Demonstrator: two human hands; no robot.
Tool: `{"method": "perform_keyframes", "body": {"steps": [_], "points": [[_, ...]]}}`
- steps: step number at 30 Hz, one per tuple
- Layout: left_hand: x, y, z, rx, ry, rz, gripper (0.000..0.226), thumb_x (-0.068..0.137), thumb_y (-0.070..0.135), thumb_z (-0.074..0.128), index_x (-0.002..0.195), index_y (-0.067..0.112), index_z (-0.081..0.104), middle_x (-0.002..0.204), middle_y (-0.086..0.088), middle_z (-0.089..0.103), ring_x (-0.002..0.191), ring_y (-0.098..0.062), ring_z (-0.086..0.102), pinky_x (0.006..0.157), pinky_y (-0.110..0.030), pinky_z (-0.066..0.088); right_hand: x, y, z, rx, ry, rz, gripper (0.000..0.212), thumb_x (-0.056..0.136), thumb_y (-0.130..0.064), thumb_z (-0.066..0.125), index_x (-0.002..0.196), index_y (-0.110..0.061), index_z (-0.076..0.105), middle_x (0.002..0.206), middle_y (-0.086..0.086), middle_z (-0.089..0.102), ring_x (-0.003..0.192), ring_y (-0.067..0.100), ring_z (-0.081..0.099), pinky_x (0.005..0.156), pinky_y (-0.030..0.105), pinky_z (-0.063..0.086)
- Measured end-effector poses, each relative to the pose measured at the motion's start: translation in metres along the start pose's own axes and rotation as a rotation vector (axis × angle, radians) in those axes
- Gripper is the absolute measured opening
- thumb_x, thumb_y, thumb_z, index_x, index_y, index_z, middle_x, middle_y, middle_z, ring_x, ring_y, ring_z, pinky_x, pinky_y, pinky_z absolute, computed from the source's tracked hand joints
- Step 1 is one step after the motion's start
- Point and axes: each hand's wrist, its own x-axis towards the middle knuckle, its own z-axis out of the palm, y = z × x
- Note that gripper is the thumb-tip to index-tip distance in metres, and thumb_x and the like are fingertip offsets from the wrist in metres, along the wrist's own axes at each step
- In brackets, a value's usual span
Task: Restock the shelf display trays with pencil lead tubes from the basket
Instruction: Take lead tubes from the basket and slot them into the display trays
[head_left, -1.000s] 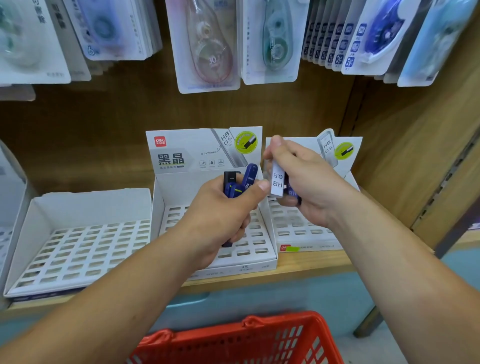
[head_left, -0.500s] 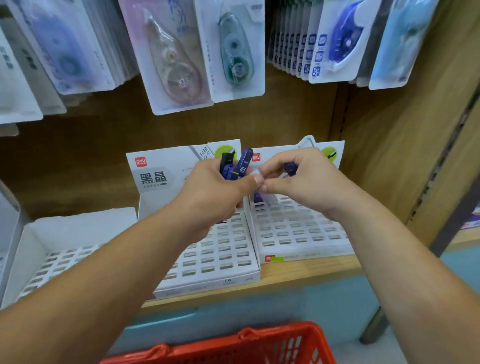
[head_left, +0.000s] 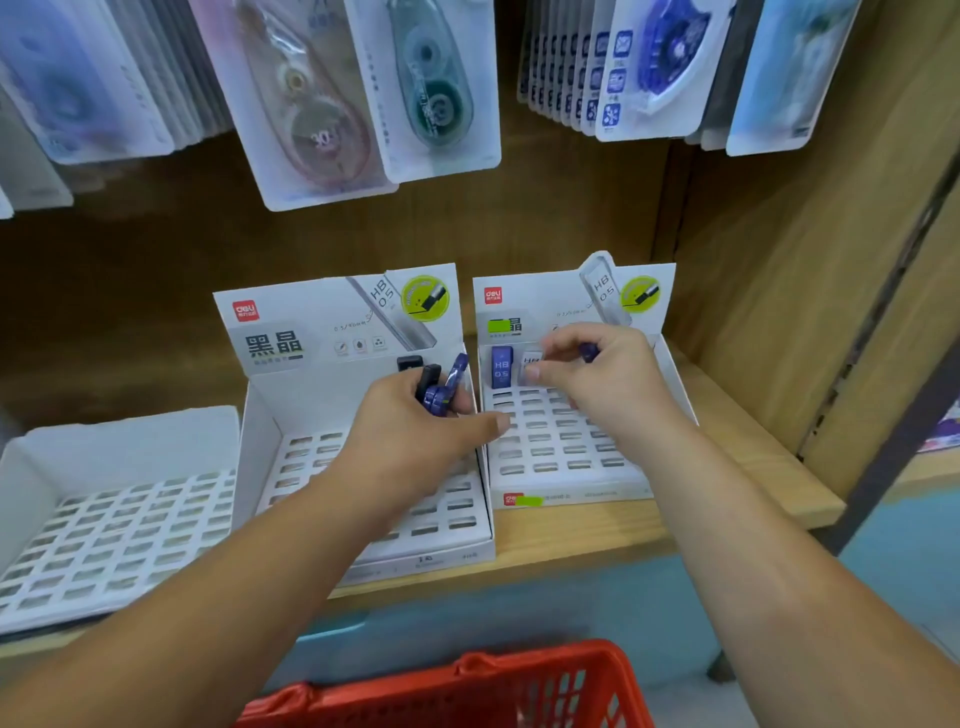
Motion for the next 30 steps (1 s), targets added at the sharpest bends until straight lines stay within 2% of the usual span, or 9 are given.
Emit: {"method": "perform_keyframes", "body": {"steps": [4, 8, 12, 16, 21, 23, 26, 28, 30], "points": [[-0.003, -0.003, -0.004, -0.048, -0.041, -0.048, 0.041, 0.073, 0.031, 0.094, 0.092, 0.010, 0.065, 0.056, 0.005, 0.054, 0.040, -0.009, 0.041, 0.041, -0.021, 0.040, 0.001, 0.002, 0.003, -0.067, -0.001, 0.014, 0.014, 0.084, -0.014, 0.085, 0.089, -0.024, 0.076, 0.087, 0.004, 0.073, 0.063, 0.013, 0.059, 0.055, 0.025, 0.052], [-0.003, -0.003, -0.006, -0.046, -0.045, -0.043, 0.042, 0.072, 0.032, 0.095, 0.094, 0.010, 0.067, 0.057, 0.006, 0.056, 0.040, -0.007, 0.044, 0.043, -0.020, 0.041, 0.004, -0.006, 0.001, -0.173, -0.066, -0.042, 0.010, 0.088, -0.014, 0.081, 0.092, -0.020, 0.074, 0.089, 0.007, 0.072, 0.075, 0.017, 0.063, 0.067, 0.029, 0.052], [-0.003, -0.002, -0.007, -0.027, -0.043, -0.016, 0.039, 0.071, 0.029, 0.095, 0.094, 0.012, 0.068, 0.063, 0.005, 0.060, 0.041, -0.005, 0.046, 0.044, -0.020, 0.042, 0.002, -0.013, -0.001, -0.237, -0.126, 0.007, 0.012, 0.086, -0.016, 0.084, 0.090, -0.021, 0.074, 0.079, -0.001, 0.067, 0.058, 0.008, 0.056, 0.050, 0.019, 0.045], [-0.002, -0.001, -0.007, 0.002, -0.051, -0.003, 0.038, 0.072, 0.030, 0.095, 0.095, 0.015, 0.069, 0.071, 0.002, 0.064, 0.043, -0.003, 0.050, 0.045, -0.018, 0.043, 0.000, -0.005, 0.005, -0.277, -0.037, 0.001, 0.020, 0.083, -0.021, 0.087, 0.088, -0.025, 0.068, 0.081, -0.003, 0.067, 0.075, 0.015, 0.063, 0.063, 0.031, 0.051], [-0.001, 0.002, -0.006, 0.030, -0.042, 0.022, 0.038, 0.070, 0.030, 0.096, 0.092, 0.016, 0.068, 0.067, 0.004, 0.062, 0.043, -0.001, 0.049, 0.045, -0.015, 0.042, 0.000, 0.000, 0.008, -0.351, -0.015, -0.030, 0.020, 0.079, -0.023, 0.090, 0.077, -0.024, 0.070, 0.072, -0.005, 0.068, 0.072, 0.016, 0.065, 0.072, 0.038, 0.059], [-0.002, 0.004, -0.006, 0.069, -0.040, 0.048, 0.038, 0.071, 0.030, 0.096, 0.092, 0.015, 0.068, 0.067, 0.004, 0.061, 0.045, -0.001, 0.050, 0.045, -0.015, 0.043, 0.000, -0.002, 0.006, -0.345, -0.030, -0.021, 0.016, 0.080, -0.025, 0.089, 0.076, -0.023, 0.073, 0.071, -0.005, 0.068, 0.071, 0.014, 0.064, 0.073, 0.037, 0.058], [-0.002, 0.010, -0.006, 0.114, -0.025, 0.120, 0.031, 0.075, 0.027, 0.093, 0.092, 0.015, 0.069, 0.071, -0.004, 0.064, 0.052, -0.003, 0.054, 0.050, -0.014, 0.049, -0.003, -0.013, -0.003, -0.277, -0.079, -0.017, 0.018, 0.092, -0.033, 0.077, 0.079, -0.021, 0.074, 0.073, -0.002, 0.068, 0.070, 0.010, 0.062, 0.068, 0.029, 0.049], [-0.002, 0.016, -0.005, 0.132, -0.004, 0.180, 0.022, 0.081, 0.025, 0.088, 0.091, 0.018, 0.070, 0.079, -0.005, 0.069, 0.059, -0.007, 0.060, 0.056, -0.014, 0.051, -0.004, -0.023, -0.013, -0.192, -0.087, -0.028, 0.023, 0.098, -0.038, 0.068, 0.085, -0.020, 0.071, 0.069, -0.001, 0.066, 0.057, 0.002, 0.057, 0.060, 0.024, 0.043], [0.000, 0.025, -0.002, 0.156, 0.003, 0.237, 0.012, 0.087, 0.022, 0.082, 0.090, 0.021, 0.071, 0.082, -0.002, 0.070, 0.070, -0.009, 0.064, 0.058, -0.012, 0.050, -0.004, -0.029, -0.019, -0.129, -0.108, -0.002, 0.018, 0.101, -0.036, 0.065, 0.093, -0.021, 0.071, 0.069, 0.000, 0.063, 0.045, 0.001, 0.050, 0.048, 0.021, 0.038]]}}
